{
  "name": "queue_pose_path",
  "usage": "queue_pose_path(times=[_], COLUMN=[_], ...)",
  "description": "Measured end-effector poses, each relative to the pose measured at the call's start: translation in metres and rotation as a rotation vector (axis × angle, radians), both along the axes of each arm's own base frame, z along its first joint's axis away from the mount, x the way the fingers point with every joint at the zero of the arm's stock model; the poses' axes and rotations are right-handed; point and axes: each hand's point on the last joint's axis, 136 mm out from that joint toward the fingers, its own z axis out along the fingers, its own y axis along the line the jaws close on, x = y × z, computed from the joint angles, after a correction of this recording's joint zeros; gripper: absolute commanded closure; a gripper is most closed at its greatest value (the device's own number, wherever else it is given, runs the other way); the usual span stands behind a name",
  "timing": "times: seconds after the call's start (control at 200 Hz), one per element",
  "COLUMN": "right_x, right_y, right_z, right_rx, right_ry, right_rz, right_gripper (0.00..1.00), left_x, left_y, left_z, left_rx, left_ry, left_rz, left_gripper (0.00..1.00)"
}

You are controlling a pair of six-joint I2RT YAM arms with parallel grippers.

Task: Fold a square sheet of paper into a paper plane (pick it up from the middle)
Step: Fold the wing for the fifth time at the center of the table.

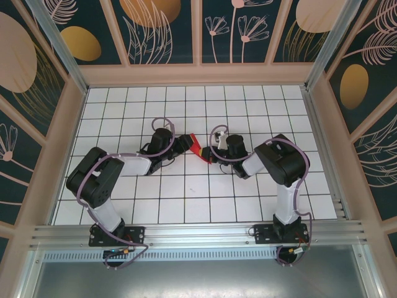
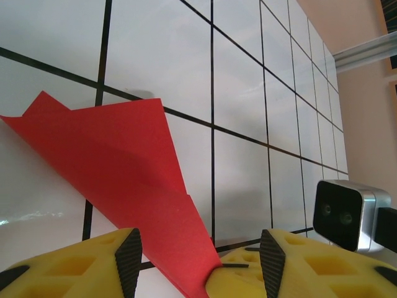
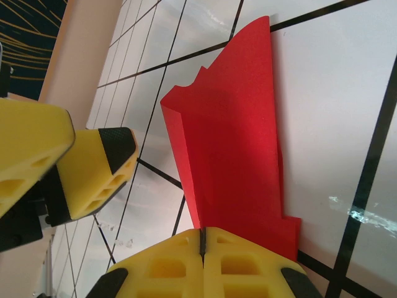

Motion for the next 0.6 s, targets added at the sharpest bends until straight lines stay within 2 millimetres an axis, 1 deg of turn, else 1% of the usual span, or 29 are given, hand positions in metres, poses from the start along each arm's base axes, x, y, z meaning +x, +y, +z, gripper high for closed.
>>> queue_pose_path(times=[0.285,0.5,0.6], right_x=[-0.001,-0.001,-0.002], right_y=[-0.002,-0.004,-0.004], right_z=[-0.007,-0.010,-0.012], right_rx=[0.002,-0.008,-0.018], right_ry=[0.072,0.088,0.081], right_rz=[-0.028,-0.040,-0.034], right_gripper=[1.00,1.00,1.00], left_x=[-0.002,-0.004,-0.004], left_y=[-0.004,-0.005,-0.006], left_z=[-0.004,-0.013,-0.016], left_rx=[-0.005,0.006,0.014], left_ry=[0.000,0.018,0.021], left_rz=[-0.028,-0.043,-0.047], left_gripper=[0.53,0.54,0.57])
